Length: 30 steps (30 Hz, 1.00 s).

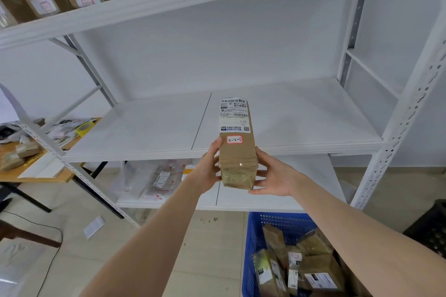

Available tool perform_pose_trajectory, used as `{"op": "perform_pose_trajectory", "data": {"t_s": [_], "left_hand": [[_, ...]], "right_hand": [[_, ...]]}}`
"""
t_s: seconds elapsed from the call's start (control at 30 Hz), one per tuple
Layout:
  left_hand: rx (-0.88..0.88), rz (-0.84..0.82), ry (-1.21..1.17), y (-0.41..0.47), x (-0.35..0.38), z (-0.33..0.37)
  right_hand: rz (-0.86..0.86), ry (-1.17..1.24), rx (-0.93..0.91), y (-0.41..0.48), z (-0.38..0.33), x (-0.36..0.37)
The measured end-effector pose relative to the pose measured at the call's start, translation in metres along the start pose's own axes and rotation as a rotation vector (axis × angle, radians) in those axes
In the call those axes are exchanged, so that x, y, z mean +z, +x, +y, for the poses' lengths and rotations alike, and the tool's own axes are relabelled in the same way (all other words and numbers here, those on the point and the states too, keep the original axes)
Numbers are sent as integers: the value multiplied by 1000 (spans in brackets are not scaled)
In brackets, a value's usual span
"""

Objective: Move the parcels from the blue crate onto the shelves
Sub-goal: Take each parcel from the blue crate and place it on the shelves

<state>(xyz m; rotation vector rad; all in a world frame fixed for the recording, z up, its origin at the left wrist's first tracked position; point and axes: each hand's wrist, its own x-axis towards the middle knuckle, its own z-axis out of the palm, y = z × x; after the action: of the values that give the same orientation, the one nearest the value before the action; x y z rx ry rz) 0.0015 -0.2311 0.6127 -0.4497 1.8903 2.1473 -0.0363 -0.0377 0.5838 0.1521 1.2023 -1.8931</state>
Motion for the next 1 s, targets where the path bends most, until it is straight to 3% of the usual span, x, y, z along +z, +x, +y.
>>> {"op": "perform_pose_trajectory", "data": {"t_s": [0.33,1.0], "left_hand": [[61,-109,-43,-2,-42,10],[11,-273,1,79,-230,86]], "right_hand": [[29,80,-39,24,2,29],[182,-21,-206,156,-12,170]]}}
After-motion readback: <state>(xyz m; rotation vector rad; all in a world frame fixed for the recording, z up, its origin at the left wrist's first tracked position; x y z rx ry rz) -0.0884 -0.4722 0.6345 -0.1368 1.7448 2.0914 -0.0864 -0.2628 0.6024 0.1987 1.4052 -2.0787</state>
